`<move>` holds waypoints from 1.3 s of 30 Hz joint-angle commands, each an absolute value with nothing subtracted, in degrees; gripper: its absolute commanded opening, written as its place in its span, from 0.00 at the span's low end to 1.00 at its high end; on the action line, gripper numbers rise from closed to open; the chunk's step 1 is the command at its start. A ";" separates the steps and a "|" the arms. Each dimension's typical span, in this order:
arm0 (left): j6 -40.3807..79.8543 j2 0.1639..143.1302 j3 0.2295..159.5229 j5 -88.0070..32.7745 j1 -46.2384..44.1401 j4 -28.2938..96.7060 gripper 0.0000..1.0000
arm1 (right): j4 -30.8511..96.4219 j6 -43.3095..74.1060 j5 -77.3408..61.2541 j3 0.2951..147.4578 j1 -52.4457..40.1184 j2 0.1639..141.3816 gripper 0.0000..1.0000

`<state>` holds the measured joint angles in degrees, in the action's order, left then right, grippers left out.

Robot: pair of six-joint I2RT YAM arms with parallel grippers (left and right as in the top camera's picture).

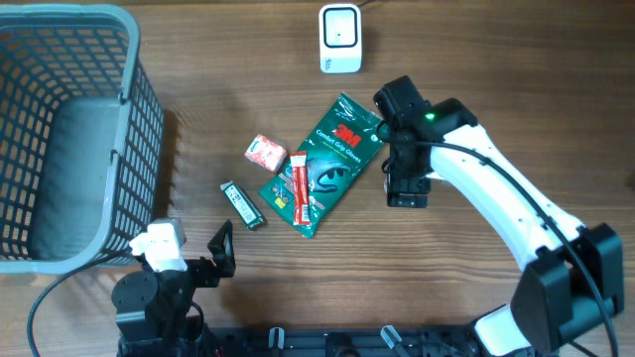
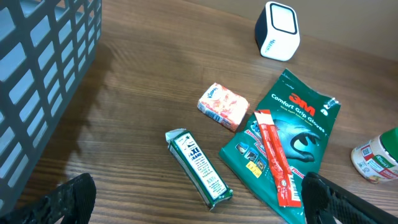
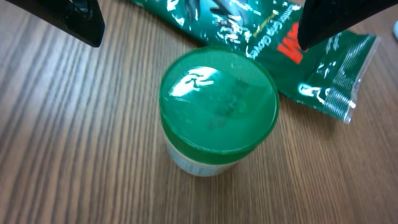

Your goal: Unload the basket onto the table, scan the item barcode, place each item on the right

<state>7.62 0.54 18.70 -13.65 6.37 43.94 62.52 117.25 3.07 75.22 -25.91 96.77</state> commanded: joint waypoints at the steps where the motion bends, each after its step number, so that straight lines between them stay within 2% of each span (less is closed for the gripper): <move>1: 7.75 0.32 18.26 -14.76 6.22 43.83 1.00 | 59.00 118.41 4.91 74.43 -25.47 102.00 1.00; 4: 7.75 0.32 18.26 -14.76 6.22 43.86 1.00 | 57.49 117.23 4.60 74.43 -24.34 106.85 1.00; 6: 7.77 0.32 18.26 -14.76 6.22 43.83 1.00 | 57.49 112.46 4.67 74.43 -23.05 107.57 1.00; 9: 7.75 0.32 18.26 -14.76 6.22 43.86 1.00 | 57.49 102.43 4.47 74.43 -21.74 107.57 0.78; 10: 7.75 0.32 18.26 -14.76 6.22 43.86 1.00 | 57.30 98.08 4.45 74.43 -21.74 107.57 0.78; 13: 7.75 0.32 18.26 -14.76 6.22 43.86 1.00 | 56.12 77.08 4.47 74.43 -21.71 107.57 0.75; 16: 7.75 0.32 18.26 -14.79 6.22 43.83 1.00 | 52.58 37.34 4.10 74.94 -21.74 107.50 0.76; 17: 7.75 0.32 18.26 -14.76 6.22 43.86 1.00 | 53.39 22.48 2.92 75.16 -21.71 107.28 0.79; 19: 7.75 0.32 18.26 -14.76 6.22 43.86 1.00 | 55.61 11.35 2.94 75.16 -21.71 106.87 0.81; 21: 7.75 0.32 18.26 -14.76 6.22 43.86 1.00 | 56.64 3.16 2.96 75.16 -21.74 106.87 0.88; 22: 7.75 0.32 18.26 -14.76 6.22 43.86 1.00 | 57.87 2.74 2.90 75.79 -21.74 106.83 0.97; 26: 7.75 0.32 18.26 -14.76 6.22 43.86 1.00 | 64.79 13.15 -3.07 83.11 -21.74 106.24 1.00; 27: 7.75 0.32 18.26 -14.76 6.22 43.86 1.00 | 66.35 22.00 -2.87 85.58 -21.61 106.15 1.00; 29: 7.75 0.32 18.26 -14.76 6.22 43.86 1.00 | 70.30 58.52 -2.44 86.83 -20.95 106.19 1.00; 32: 7.75 0.32 18.26 -14.76 6.22 43.86 1.00 | 70.06 94.41 -2.57 83.70 -19.84 106.41 1.00; 35: 7.75 0.32 18.26 -14.76 6.22 43.86 1.00 | 62.89 99.48 -1.54 80.86 -19.73 106.56 1.00; 39: 7.75 0.32 18.26 -14.76 6.22 43.86 1.00 | 54.43 99.39 -0.08 77.41 -19.29 106.63 1.00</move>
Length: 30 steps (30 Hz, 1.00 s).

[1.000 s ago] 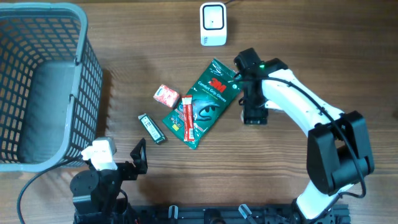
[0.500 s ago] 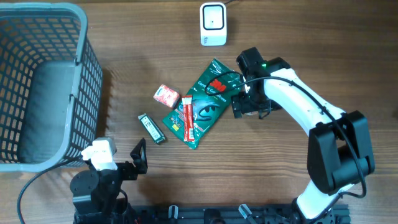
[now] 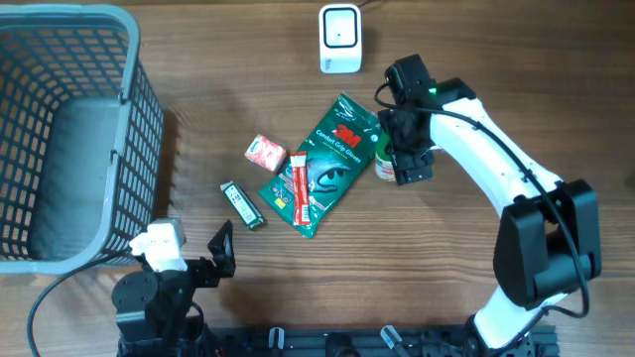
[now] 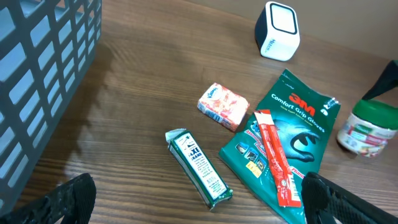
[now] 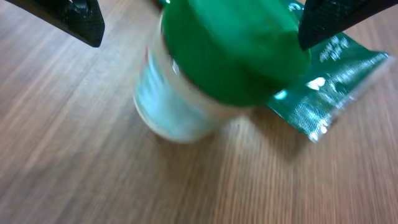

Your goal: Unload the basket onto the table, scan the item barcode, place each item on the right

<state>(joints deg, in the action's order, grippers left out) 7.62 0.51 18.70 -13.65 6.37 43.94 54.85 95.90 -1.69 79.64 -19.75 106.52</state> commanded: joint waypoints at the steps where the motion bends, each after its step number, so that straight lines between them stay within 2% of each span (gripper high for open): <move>1: 7.75 0.32 18.26 -14.76 6.22 43.86 1.00 | 54.85 98.91 0.12 77.28 -19.25 106.63 1.00; 3: 7.75 0.32 18.26 -14.76 6.22 43.86 1.00 | 56.66 98.30 0.30 77.28 -19.25 106.63 1.00; 9: 7.75 0.32 18.26 -14.76 6.22 43.86 1.00 | 51.16 77.01 -0.30 77.30 -19.25 106.50 1.00; 15: 7.75 0.32 18.26 -14.76 6.22 43.86 1.00 | 50.85 65.04 -4.01 77.36 -19.25 104.31 1.00; 17: 7.75 0.32 18.26 -14.76 6.22 43.86 1.00 | 52.10 66.57 -8.03 77.38 -19.25 102.04 1.00; 20: 7.75 0.32 18.26 -14.76 6.22 43.86 1.00 | 56.12 82.54 -9.54 77.23 -19.27 101.38 1.00; 24: 7.75 0.32 18.26 -14.76 6.22 43.86 1.00 | 57.25 82.46 -13.65 76.60 -19.99 101.80 1.00; 30: 7.75 0.32 18.26 -14.76 6.22 43.86 1.00 | 55.66 78.24 -8.58 74.35 -21.89 101.91 1.00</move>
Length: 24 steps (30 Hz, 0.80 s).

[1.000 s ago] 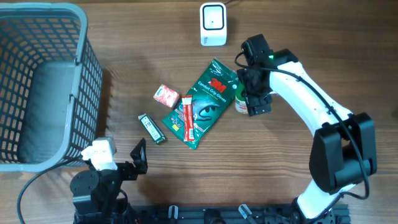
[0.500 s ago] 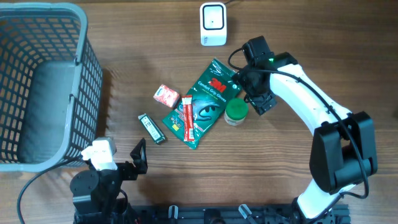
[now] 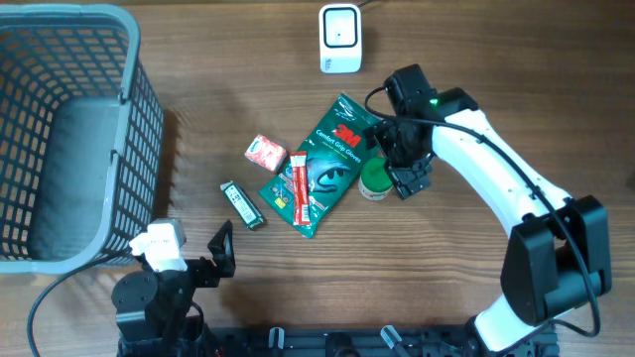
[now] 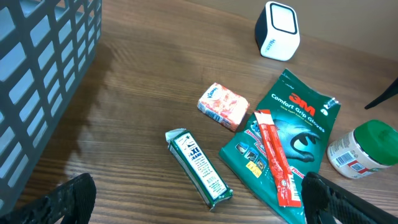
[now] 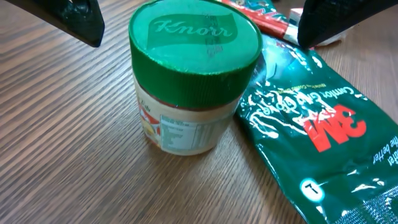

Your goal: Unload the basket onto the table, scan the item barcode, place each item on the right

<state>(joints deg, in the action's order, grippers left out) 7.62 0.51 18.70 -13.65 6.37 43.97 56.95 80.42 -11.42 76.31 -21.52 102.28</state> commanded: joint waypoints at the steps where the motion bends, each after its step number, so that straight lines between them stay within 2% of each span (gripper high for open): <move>1: 7.75 0.32 18.26 -14.76 6.22 43.86 1.00 | 53.19 76.55 -8.67 72.84 -21.91 101.91 1.00; 7: 7.75 0.32 18.26 -14.76 6.22 43.86 1.00 | 41.54 73.49 -12.23 65.93 -21.98 105.12 0.98; 9: 7.75 0.32 18.26 -14.76 6.22 43.86 1.00 | 41.19 73.28 -13.04 65.93 -22.02 106.76 0.89; 11: 7.75 0.32 18.26 -14.76 6.22 43.86 1.00 | 41.19 73.19 -13.45 65.93 -22.02 107.81 0.72; 14: 7.75 0.32 18.26 -14.76 6.22 43.86 1.00 | 41.34 70.26 -15.66 65.93 -22.02 107.81 0.65; 17: 7.75 0.32 18.26 -14.76 6.22 43.86 1.00 | 41.12 63.86 -20.34 65.93 -21.93 107.79 0.64; 20: 7.75 0.32 18.26 -14.76 6.22 43.86 1.00 | 41.19 49.78 -32.82 66.46 -19.81 107.79 0.62; 24: 7.75 0.32 18.26 -14.76 6.22 43.86 1.00 | 43.59 36.47 -59.02 66.52 -12.75 107.79 0.62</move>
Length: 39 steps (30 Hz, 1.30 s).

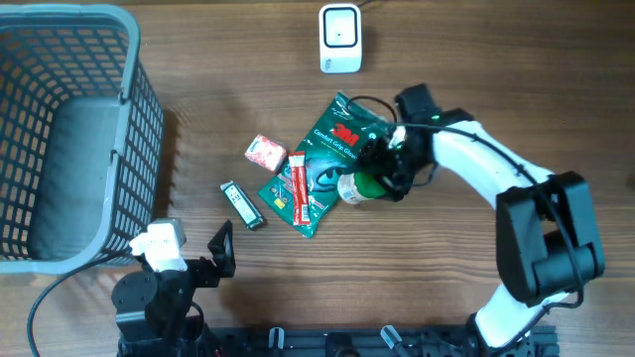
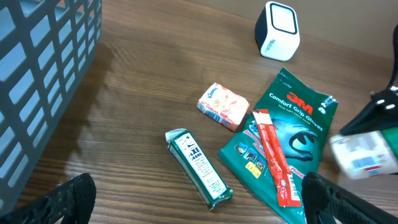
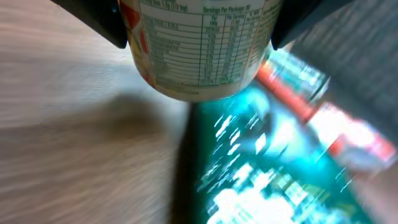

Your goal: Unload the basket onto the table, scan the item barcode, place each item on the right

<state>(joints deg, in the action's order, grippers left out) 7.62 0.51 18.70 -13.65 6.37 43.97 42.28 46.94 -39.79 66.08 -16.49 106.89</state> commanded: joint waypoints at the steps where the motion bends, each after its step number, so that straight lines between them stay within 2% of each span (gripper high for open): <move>1: 7.75 0.32 18.26 -14.76 6.22 43.86 1.00 | 44.23 34.04 -64.34 66.52 -11.25 107.79 0.62; 4: 7.75 0.32 18.26 -14.76 6.22 43.86 1.00 | 44.80 29.10 -70.13 66.52 -9.13 107.79 0.63; 9: 7.75 0.32 18.26 -14.76 6.22 43.86 1.00 | 46.37 23.81 -69.23 66.52 -9.13 107.04 0.61; 11: 7.75 0.32 18.26 -14.76 6.22 43.86 1.00 | 48.97 22.50 -64.58 66.52 -9.15 104.55 0.59; 15: 7.75 0.32 18.26 -14.76 6.22 43.86 1.00 | 47.94 23.40 -44.95 66.52 -9.76 90.37 0.59; 16: 7.75 0.32 18.26 -14.76 6.22 43.86 1.00 | 45.43 24.67 -36.29 66.52 -10.63 87.22 0.59; 17: 7.77 0.32 18.26 -14.76 6.22 43.86 1.00 | 40.91 26.17 -21.98 66.52 -12.95 83.72 0.59; 19: 7.75 0.32 18.26 -14.76 6.22 43.86 1.00 | 31.31 26.22 -7.25 66.50 -17.96 83.44 0.57; 22: 7.75 0.32 18.26 -14.76 6.22 43.86 1.00 | 17.10 22.09 0.45 66.50 -22.20 87.46 0.57; 25: 7.75 0.32 18.26 -14.76 6.22 43.86 1.00 | 4.99 20.67 6.72 66.52 -22.70 93.01 0.58; 28: 7.75 0.32 18.26 -14.76 6.22 43.86 1.00 | -8.49 18.13 9.19 66.52 -22.70 100.05 0.59; 30: 7.75 0.32 18.26 -14.76 6.22 43.86 1.00 | -17.23 17.91 9.72 67.18 -22.70 105.16 0.55; 39: 7.75 0.32 18.26 -14.76 6.22 43.86 1.00 | -21.65 12.03 11.88 96.60 -22.65 133.62 0.58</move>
<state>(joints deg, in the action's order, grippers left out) 7.62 0.54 18.68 -13.67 6.37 43.97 -20.73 13.45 9.91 88.38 -22.70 128.68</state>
